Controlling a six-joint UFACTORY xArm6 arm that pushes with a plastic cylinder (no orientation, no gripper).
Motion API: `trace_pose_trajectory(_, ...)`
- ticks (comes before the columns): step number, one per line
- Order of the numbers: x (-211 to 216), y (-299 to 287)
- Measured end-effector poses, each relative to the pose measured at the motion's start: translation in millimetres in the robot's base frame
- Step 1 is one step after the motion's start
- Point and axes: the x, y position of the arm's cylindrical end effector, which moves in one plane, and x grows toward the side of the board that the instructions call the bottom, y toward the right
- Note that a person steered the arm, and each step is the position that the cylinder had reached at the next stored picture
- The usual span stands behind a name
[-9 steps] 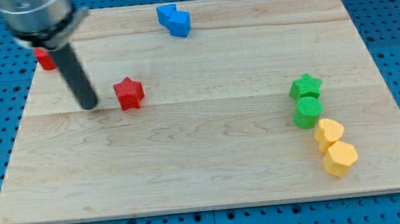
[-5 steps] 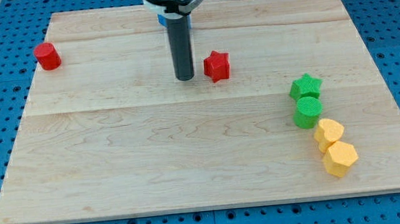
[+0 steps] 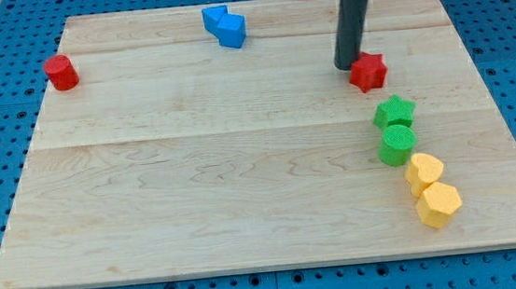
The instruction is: Move the red star above the green star
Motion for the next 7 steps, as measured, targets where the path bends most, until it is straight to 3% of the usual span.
trace_pose_trajectory(2, 37.3, 5.9)
trace_pose_trajectory(5, -103.4, -46.9)
trace_pose_trajectory(6, -104.7, -17.4)
trace_pose_trajectory(7, -59.7, 60.5)
